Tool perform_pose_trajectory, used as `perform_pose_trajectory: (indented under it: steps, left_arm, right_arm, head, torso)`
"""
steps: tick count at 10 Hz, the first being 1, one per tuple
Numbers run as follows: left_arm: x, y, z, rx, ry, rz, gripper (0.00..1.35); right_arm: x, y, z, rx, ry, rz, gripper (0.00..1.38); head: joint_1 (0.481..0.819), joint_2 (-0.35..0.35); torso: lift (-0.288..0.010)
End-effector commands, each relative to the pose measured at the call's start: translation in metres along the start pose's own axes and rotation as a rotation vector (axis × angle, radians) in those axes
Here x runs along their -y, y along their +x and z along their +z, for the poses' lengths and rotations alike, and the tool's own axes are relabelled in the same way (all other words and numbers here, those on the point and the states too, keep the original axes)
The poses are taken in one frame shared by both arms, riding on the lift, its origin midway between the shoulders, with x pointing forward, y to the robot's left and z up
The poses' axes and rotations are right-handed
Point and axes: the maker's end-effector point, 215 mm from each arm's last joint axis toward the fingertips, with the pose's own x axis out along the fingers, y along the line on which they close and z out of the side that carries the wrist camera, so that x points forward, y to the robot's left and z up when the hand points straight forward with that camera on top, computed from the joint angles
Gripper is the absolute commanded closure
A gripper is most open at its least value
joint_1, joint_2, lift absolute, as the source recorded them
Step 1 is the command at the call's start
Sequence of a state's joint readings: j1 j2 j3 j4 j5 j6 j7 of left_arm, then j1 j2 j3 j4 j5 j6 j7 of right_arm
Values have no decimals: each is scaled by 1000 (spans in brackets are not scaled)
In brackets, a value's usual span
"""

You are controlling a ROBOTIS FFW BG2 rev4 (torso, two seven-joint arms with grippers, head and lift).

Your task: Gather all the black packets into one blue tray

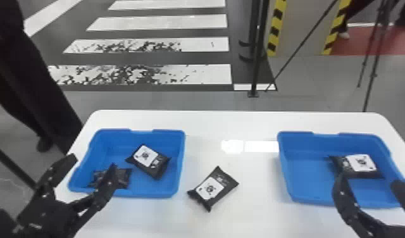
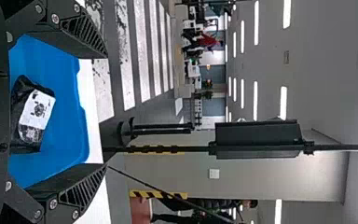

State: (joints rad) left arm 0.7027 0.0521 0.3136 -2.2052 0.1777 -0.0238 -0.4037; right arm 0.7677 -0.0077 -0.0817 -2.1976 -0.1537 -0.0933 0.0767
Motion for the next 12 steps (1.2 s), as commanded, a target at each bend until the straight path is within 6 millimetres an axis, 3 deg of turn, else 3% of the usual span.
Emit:
perform_pose_trajectory:
  steps: [1, 5, 8, 10, 12]
  left_arm:
    - [9, 13, -1, -16, 24, -33, 209]
    - [40, 62, -31, -127, 84, -183, 209]
    - [68, 113, -65, -186, 110, -330, 209]
    - [93, 141, -70, -214, 139, -423, 209]
    - [134, 166, -84, -256, 132, -567, 209]
  right_arm:
    - [0, 0, 0, 0, 6, 1, 128]
    - [0, 0, -3, -4, 12, 3, 131]
    - [0, 0, -4, -6, 20, 1, 131]
    - [0, 0, -5, -8, 20, 3, 131]
    - [-1, 0, -6, -8, 24, 4, 131]
  head:
    - [695, 68]
    - [695, 23]
    - [695, -34]
    - [695, -63]
    - [695, -93]
  torso:
    - [-110]
    - [-110]
    - [-110]
    - [-110]
    - [-110]
